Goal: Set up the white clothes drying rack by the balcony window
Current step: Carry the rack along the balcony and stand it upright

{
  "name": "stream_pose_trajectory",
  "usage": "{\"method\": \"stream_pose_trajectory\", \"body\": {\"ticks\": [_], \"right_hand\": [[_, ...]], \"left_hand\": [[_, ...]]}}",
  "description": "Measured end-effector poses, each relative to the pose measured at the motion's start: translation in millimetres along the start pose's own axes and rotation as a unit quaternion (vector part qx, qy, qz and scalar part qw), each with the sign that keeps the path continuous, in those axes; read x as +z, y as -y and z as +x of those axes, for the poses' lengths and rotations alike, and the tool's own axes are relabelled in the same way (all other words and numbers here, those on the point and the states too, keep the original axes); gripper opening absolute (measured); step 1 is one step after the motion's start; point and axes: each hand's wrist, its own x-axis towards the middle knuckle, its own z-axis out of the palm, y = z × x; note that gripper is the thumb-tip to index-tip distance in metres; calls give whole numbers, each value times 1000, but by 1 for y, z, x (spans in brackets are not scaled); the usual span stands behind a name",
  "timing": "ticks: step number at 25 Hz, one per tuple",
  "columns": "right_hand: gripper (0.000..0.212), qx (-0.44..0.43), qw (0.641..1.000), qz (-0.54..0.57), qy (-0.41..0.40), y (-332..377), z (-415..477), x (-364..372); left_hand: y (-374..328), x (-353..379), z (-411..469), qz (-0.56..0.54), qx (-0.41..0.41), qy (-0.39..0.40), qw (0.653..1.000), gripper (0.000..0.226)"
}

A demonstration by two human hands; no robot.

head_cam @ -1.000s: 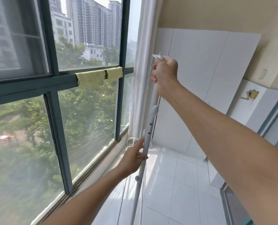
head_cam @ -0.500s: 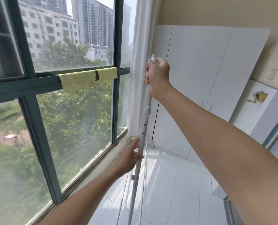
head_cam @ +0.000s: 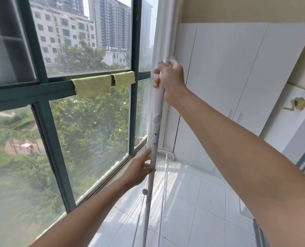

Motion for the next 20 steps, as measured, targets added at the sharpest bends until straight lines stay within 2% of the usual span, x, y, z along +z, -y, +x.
{"method": "stream_pose_trajectory", "body": {"ticks": [4,8,11,13,15,17,20], "right_hand": [[21,19,999,14,21,4,-8,4],[19,34,997,34,60,1,-22,6],[46,35,998,-35,46,-3,-34,0],[56,28,997,-68,19,-6,-48,-8],[51,21,996,-82,-20,-15,-65,-25],[25,36,996,-68,-47,-34,-89,-45],[27,89,991,-48,-91,-68,-138,-79]], "left_hand": [[-2,-8,-7,13,6,-4,1000,82],[-7,-18,-18,-1,-12,11,1000,81],[-19,-26,-31,-18,-22,22,999,81],[-24,-31,-42,-30,-28,16,999,78],[-23,-35,-55,-39,-39,5,998,74],[-19,-37,-71,-48,-59,-5,997,69],[-10,-35,-98,-39,-80,-23,996,61]]}}
